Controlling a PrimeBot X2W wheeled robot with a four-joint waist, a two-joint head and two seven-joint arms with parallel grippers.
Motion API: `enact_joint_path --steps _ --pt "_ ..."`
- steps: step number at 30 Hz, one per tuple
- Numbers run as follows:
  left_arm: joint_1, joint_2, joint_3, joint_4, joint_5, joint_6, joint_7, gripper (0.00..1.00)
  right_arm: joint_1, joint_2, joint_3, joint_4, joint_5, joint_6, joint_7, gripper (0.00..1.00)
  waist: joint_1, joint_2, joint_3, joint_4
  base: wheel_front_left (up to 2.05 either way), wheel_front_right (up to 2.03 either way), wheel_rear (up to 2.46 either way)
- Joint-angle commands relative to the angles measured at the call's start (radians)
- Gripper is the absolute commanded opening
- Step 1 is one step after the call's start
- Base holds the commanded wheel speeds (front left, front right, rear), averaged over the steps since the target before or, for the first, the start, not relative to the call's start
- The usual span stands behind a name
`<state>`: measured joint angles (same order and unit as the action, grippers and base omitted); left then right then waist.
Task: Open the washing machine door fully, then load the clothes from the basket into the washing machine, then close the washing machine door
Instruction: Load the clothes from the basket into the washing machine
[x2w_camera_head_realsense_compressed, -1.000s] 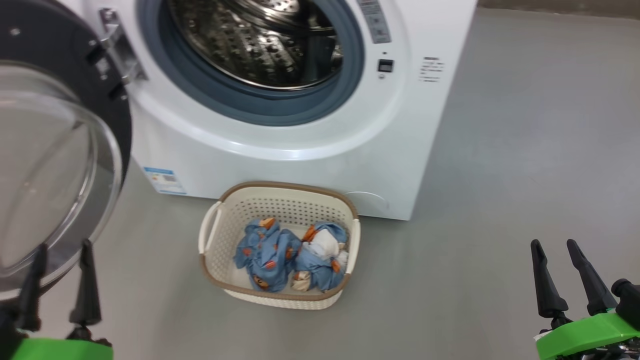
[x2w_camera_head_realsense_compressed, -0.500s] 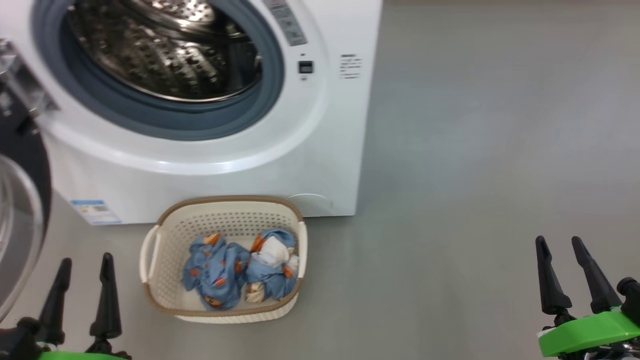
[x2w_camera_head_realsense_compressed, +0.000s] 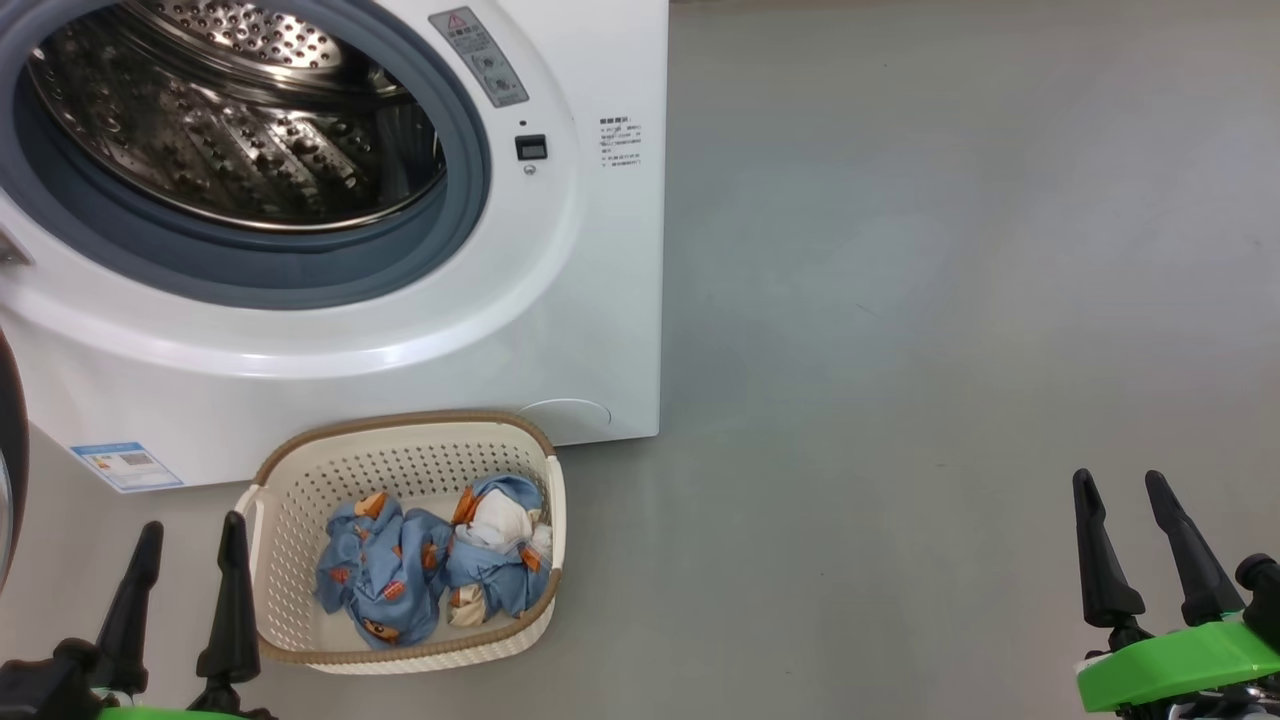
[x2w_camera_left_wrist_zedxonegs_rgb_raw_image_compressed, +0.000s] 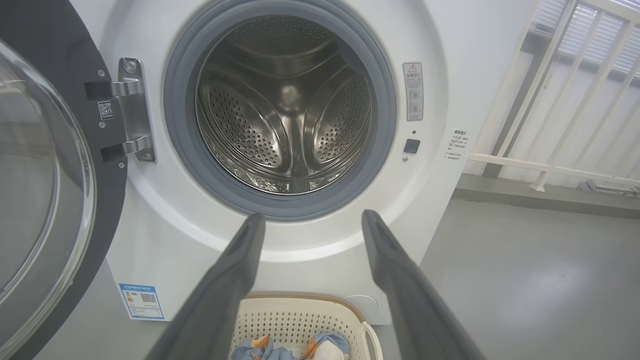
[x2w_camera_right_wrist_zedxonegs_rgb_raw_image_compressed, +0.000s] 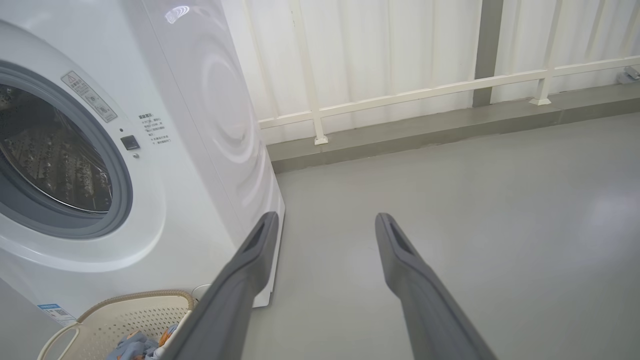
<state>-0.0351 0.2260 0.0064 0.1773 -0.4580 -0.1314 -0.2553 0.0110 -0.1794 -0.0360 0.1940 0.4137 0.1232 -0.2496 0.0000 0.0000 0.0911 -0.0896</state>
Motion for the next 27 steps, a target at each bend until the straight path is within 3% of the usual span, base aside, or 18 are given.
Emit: enact_joint_path --steps 1,10,27 --pt "-0.004 0.021 0.034 -0.012 -0.002 0.001 -0.006 1.00 -0.011 -0.013 0.018 -0.027 -0.010 0.008 -0.012 1.00 0.0000 0.0000 0.001 0.000 0.00 0.00 0.00" --pt "-0.023 0.036 0.011 0.017 -0.039 0.001 -0.006 1.00 -0.021 -0.008 0.020 -0.025 -0.010 0.008 -0.012 1.00 0.0000 0.0000 0.010 0.003 0.07 -0.28 0.20" --pt "-0.040 0.033 -0.025 0.001 -0.017 0.001 -0.006 1.00 -0.027 -0.005 0.027 -0.021 -0.006 0.008 -0.012 1.00 0.0000 0.0000 0.019 0.015 0.74 -1.54 0.81"
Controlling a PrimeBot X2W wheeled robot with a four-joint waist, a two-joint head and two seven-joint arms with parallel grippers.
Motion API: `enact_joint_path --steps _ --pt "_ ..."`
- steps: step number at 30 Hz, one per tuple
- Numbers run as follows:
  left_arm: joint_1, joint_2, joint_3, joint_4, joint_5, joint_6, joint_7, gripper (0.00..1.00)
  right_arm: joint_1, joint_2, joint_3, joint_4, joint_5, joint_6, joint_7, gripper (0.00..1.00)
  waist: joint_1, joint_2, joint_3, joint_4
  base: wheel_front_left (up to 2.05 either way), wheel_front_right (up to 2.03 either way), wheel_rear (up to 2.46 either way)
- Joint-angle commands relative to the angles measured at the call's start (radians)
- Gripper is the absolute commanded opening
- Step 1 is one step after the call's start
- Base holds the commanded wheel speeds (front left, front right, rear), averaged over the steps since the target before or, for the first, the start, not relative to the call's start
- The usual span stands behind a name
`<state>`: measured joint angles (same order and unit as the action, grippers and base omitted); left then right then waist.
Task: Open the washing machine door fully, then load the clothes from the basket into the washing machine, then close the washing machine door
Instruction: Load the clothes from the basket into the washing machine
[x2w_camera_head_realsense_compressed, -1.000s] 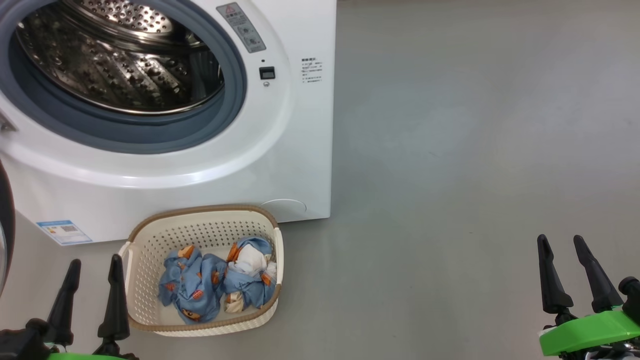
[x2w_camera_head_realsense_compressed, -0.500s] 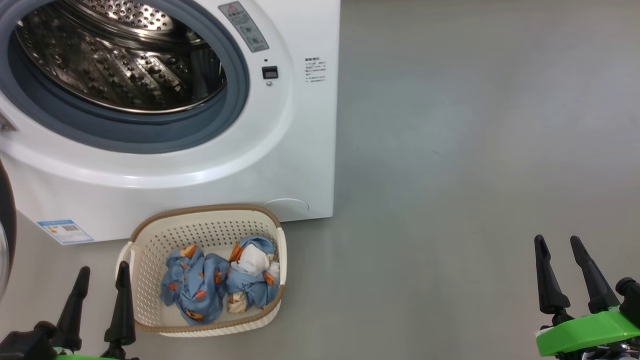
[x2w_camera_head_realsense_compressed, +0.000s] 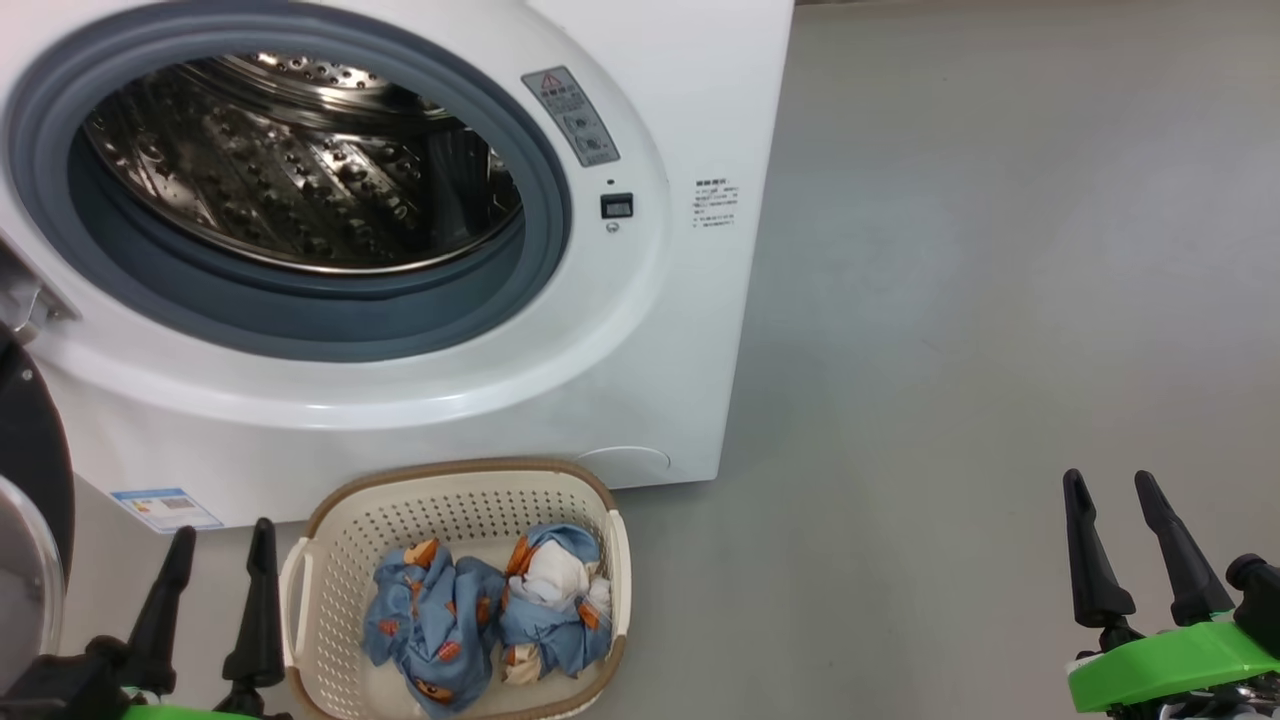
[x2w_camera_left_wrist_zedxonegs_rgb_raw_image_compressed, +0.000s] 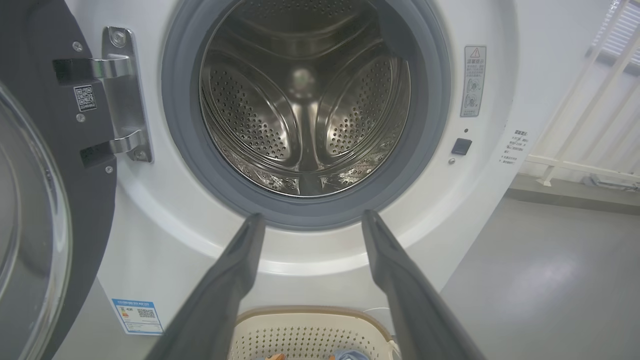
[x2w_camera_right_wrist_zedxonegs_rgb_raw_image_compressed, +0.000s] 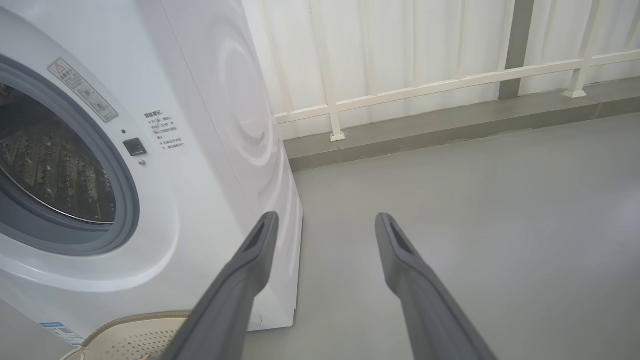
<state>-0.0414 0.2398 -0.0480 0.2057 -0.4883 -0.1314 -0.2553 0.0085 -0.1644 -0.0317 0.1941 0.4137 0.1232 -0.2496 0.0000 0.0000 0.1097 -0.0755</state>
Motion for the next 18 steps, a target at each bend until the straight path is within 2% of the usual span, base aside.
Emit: enact_joint_path --steps 1,12,18 --pt "-0.033 0.017 0.026 -0.027 0.015 0.001 -0.006 1.00 -0.025 -0.019 0.024 -0.021 -0.006 0.008 -0.012 1.00 0.0000 0.0000 0.000 0.001 0.40 -0.40 0.00" --pt "-0.024 -0.007 0.004 0.048 0.011 0.001 -0.006 1.00 -0.024 -0.012 0.032 -0.022 -0.007 0.008 -0.012 1.00 0.0000 0.0000 0.005 0.002 0.05 -0.05 0.00" --pt "-0.025 -0.048 -0.007 0.110 0.007 0.001 -0.006 1.00 -0.030 -0.008 0.039 -0.021 -0.006 0.008 -0.012 1.00 0.0000 0.0000 0.014 0.002 0.00 0.00 0.00"
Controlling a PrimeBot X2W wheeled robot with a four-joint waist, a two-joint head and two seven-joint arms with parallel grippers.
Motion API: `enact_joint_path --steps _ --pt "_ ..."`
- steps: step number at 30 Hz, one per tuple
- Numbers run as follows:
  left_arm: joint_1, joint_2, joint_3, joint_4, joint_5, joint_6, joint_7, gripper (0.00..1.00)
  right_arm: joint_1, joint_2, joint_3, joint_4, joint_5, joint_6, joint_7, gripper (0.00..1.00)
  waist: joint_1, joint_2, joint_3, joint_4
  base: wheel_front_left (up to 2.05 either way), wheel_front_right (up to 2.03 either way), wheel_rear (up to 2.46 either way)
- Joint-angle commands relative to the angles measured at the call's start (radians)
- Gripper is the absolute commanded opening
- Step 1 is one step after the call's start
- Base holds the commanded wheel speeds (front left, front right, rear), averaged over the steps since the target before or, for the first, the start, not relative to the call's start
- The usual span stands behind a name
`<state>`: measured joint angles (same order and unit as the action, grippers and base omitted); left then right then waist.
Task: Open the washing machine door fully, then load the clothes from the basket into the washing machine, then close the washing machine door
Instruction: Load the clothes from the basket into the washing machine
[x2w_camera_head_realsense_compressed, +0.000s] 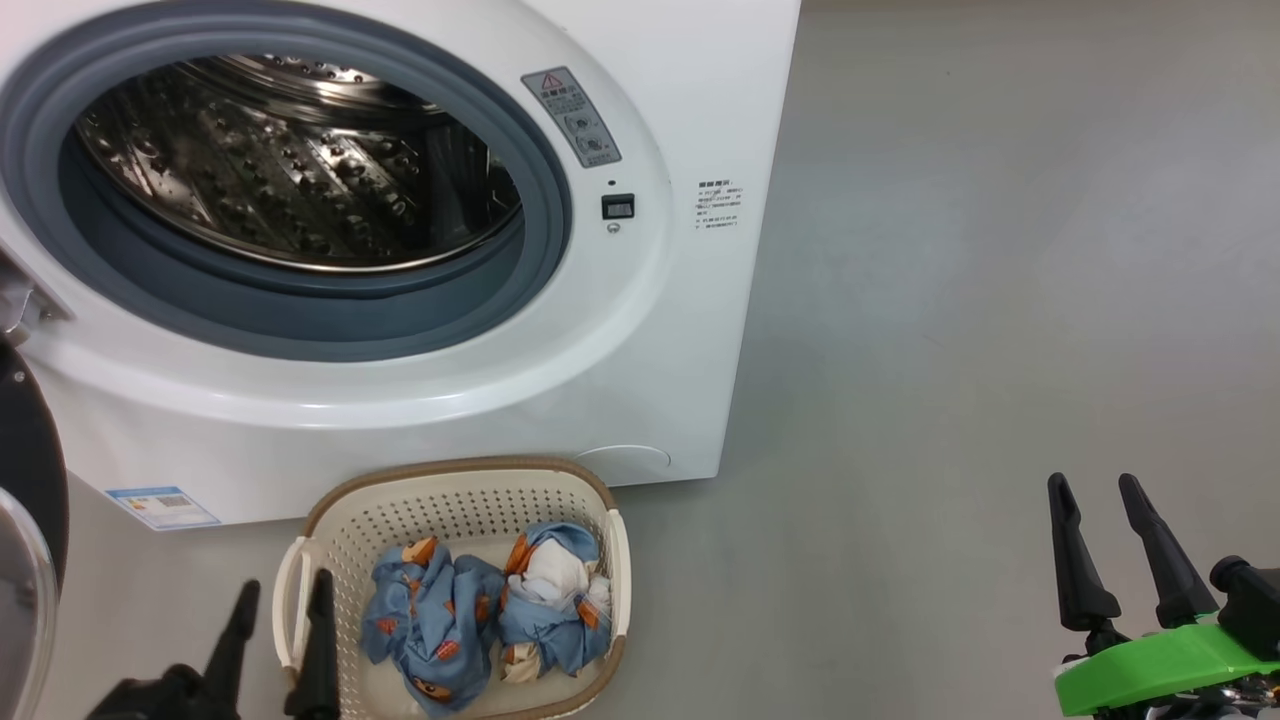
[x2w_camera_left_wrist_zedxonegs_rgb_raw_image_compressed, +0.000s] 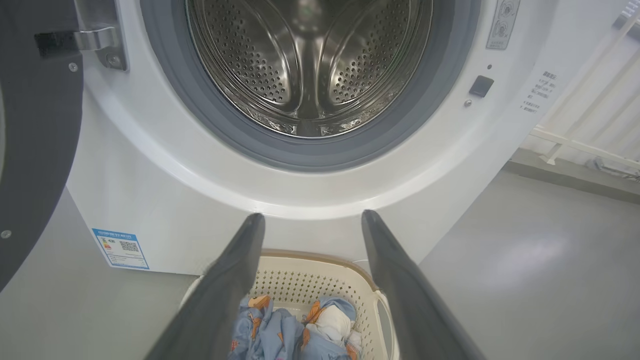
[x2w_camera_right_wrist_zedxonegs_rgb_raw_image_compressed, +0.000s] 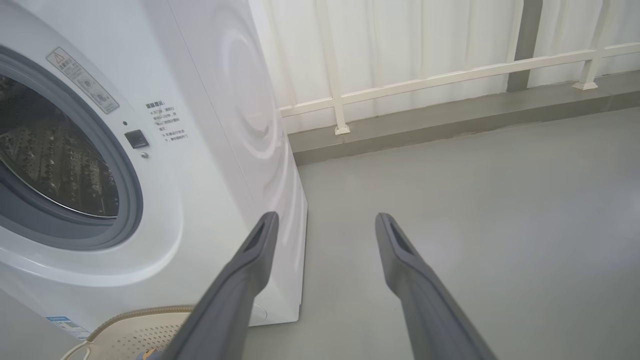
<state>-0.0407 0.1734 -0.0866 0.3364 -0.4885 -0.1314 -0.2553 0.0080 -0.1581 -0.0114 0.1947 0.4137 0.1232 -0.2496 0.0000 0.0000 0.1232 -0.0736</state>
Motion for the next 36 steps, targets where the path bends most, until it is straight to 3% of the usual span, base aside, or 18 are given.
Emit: enact_joint_path --steps 1,8,16,27,36 --pt "-0.026 0.012 0.030 -0.009 0.008 0.001 -0.006 1.00 -0.031 -0.013 0.020 -0.022 -0.006 0.008 -0.012 1.00 0.0000 0.0000 0.002 -0.001 0.00 0.00 0.00" --pt "-0.064 -0.016 -0.040 0.141 0.007 0.001 -0.006 1.00 -0.045 -0.006 0.025 -0.025 -0.006 0.008 -0.012 1.00 0.0000 0.0000 0.026 -0.004 0.00 0.00 0.00" --pt "-0.193 -0.011 -0.123 0.369 -0.019 0.001 -0.006 1.00 -0.092 0.012 0.042 -0.037 -0.008 0.008 -0.012 1.00 0.0000 0.0000 0.108 -0.025 0.00 0.00 0.00" --pt "-0.463 0.051 -0.275 0.653 -0.088 0.001 -0.004 1.00 -0.218 0.035 0.049 -0.075 -0.015 0.008 -0.012 1.00 0.0000 0.0000 0.324 -0.061 0.00 0.00 0.00" --pt "-0.614 0.097 -0.345 0.796 -0.161 0.001 0.037 1.00 -0.291 0.047 0.057 -0.102 -0.021 0.008 -0.012 1.00 0.0000 0.0000 0.442 -0.080 0.00 0.00 0.00"
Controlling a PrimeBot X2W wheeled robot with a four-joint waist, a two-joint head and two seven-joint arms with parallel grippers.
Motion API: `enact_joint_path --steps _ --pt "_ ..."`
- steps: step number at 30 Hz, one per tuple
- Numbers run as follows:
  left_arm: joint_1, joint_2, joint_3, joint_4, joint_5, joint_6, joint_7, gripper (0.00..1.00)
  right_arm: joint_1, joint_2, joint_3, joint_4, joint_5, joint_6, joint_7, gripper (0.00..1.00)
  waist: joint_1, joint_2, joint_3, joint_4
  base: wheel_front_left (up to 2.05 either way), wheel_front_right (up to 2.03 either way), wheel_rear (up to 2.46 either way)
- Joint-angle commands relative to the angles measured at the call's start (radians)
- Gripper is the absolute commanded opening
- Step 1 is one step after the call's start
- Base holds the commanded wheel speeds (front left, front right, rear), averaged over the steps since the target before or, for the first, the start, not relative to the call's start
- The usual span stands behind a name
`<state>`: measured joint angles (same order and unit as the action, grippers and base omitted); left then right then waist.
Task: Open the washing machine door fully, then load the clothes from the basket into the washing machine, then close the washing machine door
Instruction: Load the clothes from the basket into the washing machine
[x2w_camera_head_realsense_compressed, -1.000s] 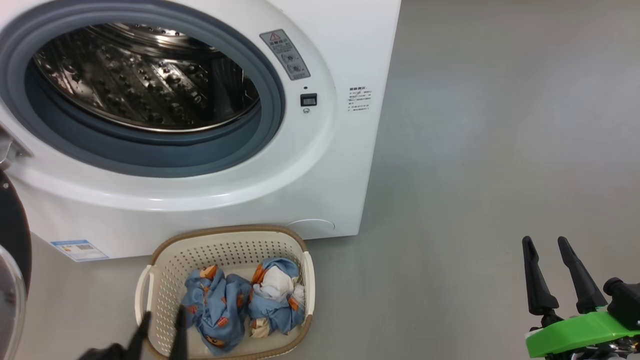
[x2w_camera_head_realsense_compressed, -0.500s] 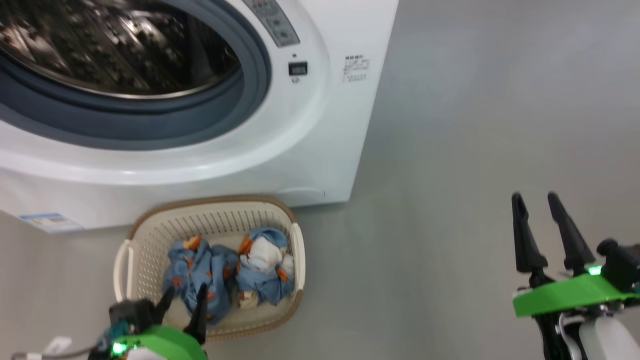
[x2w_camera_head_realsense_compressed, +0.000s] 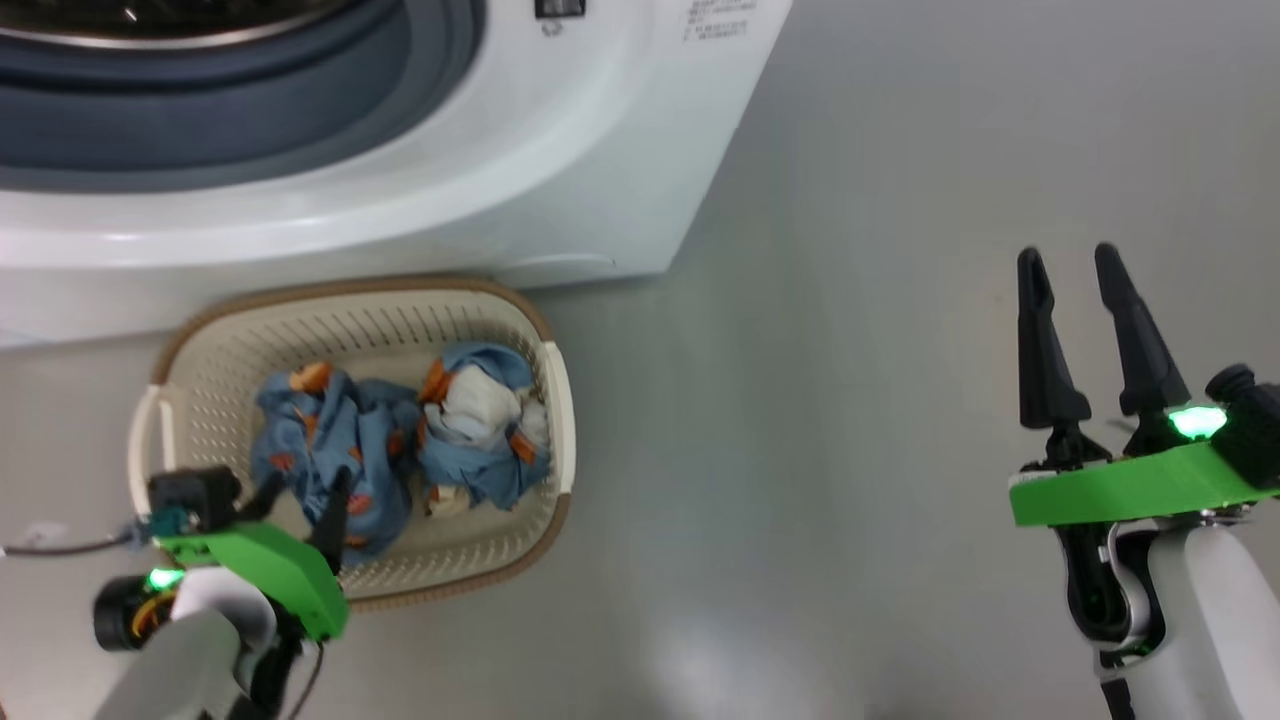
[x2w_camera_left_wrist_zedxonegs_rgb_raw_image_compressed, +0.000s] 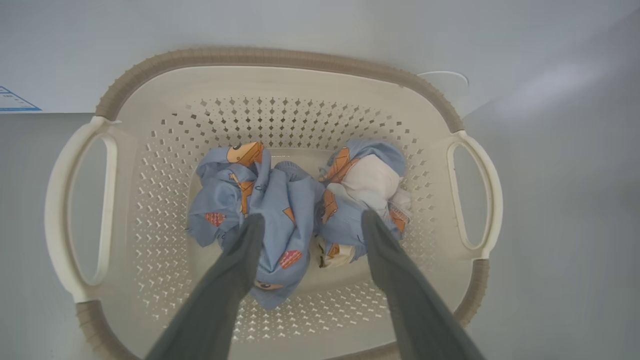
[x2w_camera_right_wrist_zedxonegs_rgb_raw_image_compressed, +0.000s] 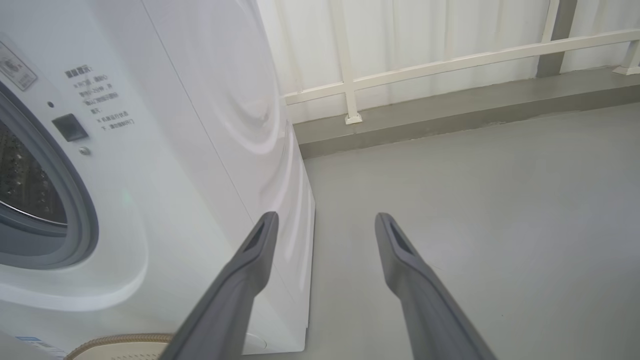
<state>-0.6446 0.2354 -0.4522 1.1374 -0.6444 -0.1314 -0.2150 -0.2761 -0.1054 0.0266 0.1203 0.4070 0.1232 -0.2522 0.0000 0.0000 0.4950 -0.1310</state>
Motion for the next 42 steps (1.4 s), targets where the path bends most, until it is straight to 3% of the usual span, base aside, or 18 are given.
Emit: enact_joint_path --steps 1,11,22,32,42 --pt "-0.026 0.040 0.016 0.008 -0.012 0.001 0.003 1.00 -0.014 -0.004 0.020 -0.031 -0.015 0.008 -0.010 1.00 0.0000 0.0000 0.083 -0.025 0.00 0.00 0.00" --pt "-0.150 0.084 -0.017 0.120 -0.038 0.001 0.105 1.00 -0.060 0.005 0.038 -0.056 -0.016 0.008 -0.010 1.00 0.0000 0.0000 0.174 -0.049 0.00 0.00 0.00" --pt "-0.223 0.116 -0.029 0.147 -0.038 0.006 0.183 1.00 -0.091 0.014 0.068 -0.084 -0.016 0.008 -0.010 1.00 0.0000 0.0000 0.246 -0.076 0.00 0.00 0.00" --pt "-0.276 0.145 -0.029 0.152 -0.047 0.046 0.242 1.00 -0.118 0.011 0.103 -0.117 -0.013 0.008 -0.010 1.00 0.0000 0.0000 0.301 -0.099 0.00 0.00 0.00" --pt "-0.318 0.139 -0.022 0.153 -0.078 0.018 0.265 1.00 -0.127 0.016 0.110 -0.130 -0.014 0.008 -0.010 1.00 0.0000 0.0000 0.335 -0.107 0.00 0.00 0.00"
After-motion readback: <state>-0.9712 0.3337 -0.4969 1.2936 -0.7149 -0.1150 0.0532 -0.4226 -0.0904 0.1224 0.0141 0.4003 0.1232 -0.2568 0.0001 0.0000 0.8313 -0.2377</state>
